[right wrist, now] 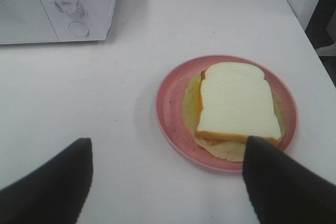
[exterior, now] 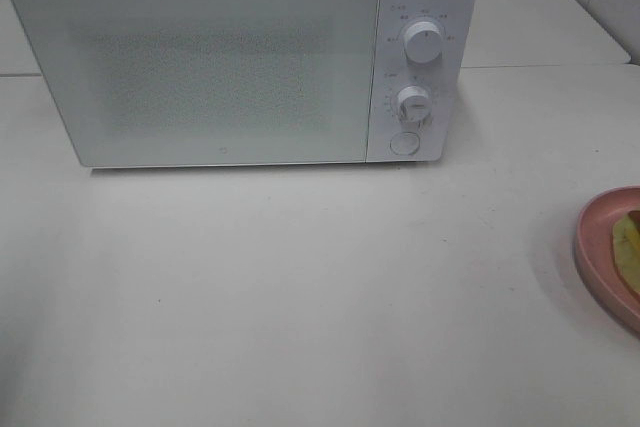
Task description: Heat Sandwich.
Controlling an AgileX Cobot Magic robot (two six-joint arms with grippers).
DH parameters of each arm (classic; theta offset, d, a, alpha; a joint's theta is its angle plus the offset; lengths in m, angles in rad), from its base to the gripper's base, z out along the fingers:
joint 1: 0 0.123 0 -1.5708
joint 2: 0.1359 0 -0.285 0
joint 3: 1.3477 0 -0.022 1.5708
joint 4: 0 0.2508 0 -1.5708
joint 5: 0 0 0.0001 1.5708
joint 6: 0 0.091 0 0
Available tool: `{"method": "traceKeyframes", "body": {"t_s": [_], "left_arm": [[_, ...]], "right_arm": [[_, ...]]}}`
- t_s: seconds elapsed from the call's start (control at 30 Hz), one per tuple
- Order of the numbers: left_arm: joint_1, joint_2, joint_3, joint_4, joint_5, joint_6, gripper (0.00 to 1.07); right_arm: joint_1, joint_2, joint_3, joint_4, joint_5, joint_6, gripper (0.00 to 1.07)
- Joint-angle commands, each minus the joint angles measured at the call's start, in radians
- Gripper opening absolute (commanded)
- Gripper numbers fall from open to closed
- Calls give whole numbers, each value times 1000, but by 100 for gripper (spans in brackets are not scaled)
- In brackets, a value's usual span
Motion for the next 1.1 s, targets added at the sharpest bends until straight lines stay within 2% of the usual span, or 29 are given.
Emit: {"method": "traceKeyframes", "body": {"t_s": [0.03,0.23,0.6,1.1], "left_arm": [[4,-111,59,2,-13,0,101],[4,-321,105,0,48,-9,101],[4,-613,105,5,47,-12,101],[2,-630,105,2,47,-11,101]], "right_arm": [[-5,-27,0,2,-1,-8,76],[-5,-27,0,2,-1,-8,76],[-5,-27,0,2,-1,-8,76],[-5,-18,0,2,-1,-8,76]]}}
